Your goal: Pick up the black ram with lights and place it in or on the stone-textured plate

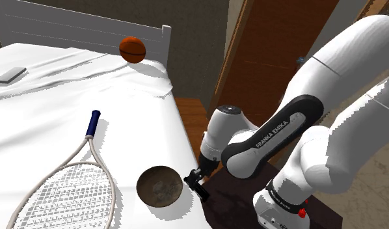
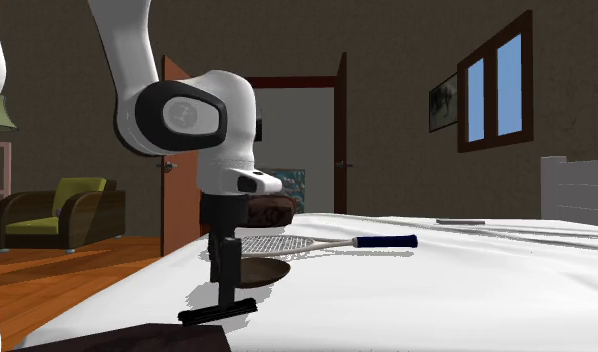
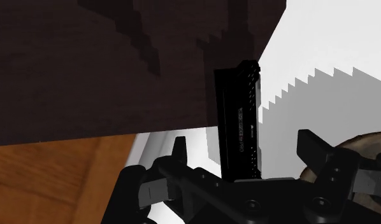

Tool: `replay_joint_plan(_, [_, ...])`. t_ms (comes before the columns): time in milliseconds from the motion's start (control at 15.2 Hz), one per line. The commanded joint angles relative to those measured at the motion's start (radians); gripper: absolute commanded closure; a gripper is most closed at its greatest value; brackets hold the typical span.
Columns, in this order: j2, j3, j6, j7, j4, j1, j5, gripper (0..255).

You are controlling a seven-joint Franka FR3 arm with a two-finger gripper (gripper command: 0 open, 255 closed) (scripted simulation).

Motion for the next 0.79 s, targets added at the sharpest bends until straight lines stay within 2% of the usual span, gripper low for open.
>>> replay_joint_plan(0, [0.048,0.005,0.049,0.003,0.001,-0.003,0.000,0])
replay_joint_plan(198, [0.147,0.013,0.141,0.024,0.009,-0.020,-0.037,0])
replay_joint_plan(726, [0.147,0.012,0.141,0.024,0.009,-0.019,-0.038,0])
